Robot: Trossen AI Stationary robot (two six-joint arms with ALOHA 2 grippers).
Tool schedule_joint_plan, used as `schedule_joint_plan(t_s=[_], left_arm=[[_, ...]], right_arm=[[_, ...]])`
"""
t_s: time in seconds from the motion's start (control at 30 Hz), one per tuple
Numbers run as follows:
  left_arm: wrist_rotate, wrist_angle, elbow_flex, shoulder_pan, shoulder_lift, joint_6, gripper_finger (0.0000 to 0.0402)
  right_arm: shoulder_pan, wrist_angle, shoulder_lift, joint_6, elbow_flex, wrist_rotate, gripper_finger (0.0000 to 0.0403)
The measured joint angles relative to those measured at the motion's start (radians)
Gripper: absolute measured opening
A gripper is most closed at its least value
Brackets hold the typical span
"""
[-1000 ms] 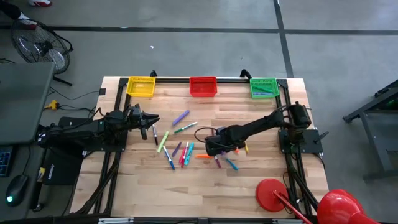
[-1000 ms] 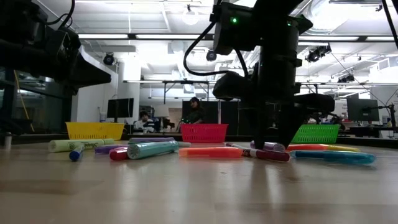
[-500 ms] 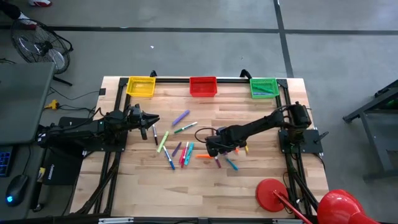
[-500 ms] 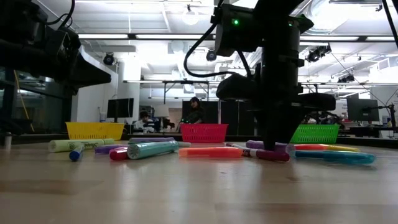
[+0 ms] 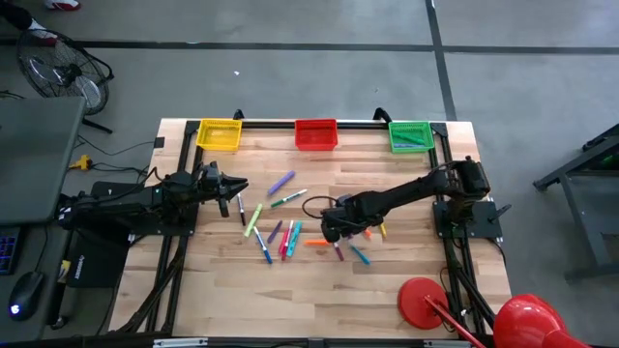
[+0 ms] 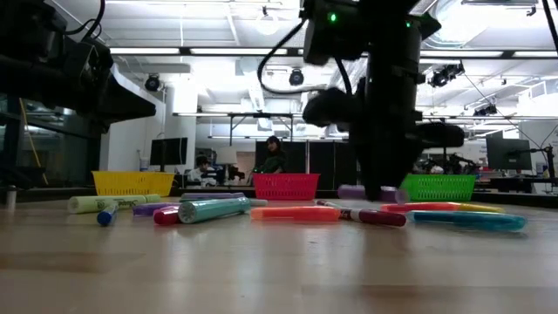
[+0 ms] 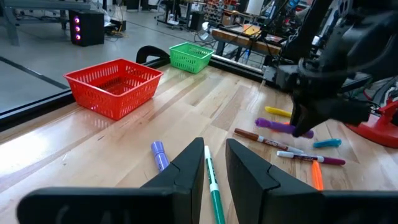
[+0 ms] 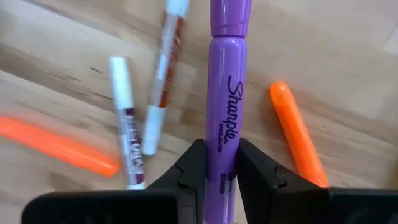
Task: Pick & Place Markers
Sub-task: Put the purple highlighter into the green bin
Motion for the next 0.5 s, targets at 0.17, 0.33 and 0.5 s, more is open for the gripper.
schedule_joint_plan(t_s=[0.17,0.33,0.5], left_arm=[[0.0,0.0,0.0,0.0,0.0,0.0,0.0064],[0.0,0.0,0.0,0.0,0.0,0.0,0.0064],[0.0,0.0,0.0,0.0,0.0,0.0,0.0064]], right_arm=[[-0.01,-0.013,-0.062,-0.001,0.0,0.09,0.0063],[-0.039,-0.048,-0.122,0.0,0.002,0.215,0.006],[-0.073,-0.063,-0.183,0.05,-0.024,0.38,0.0062]])
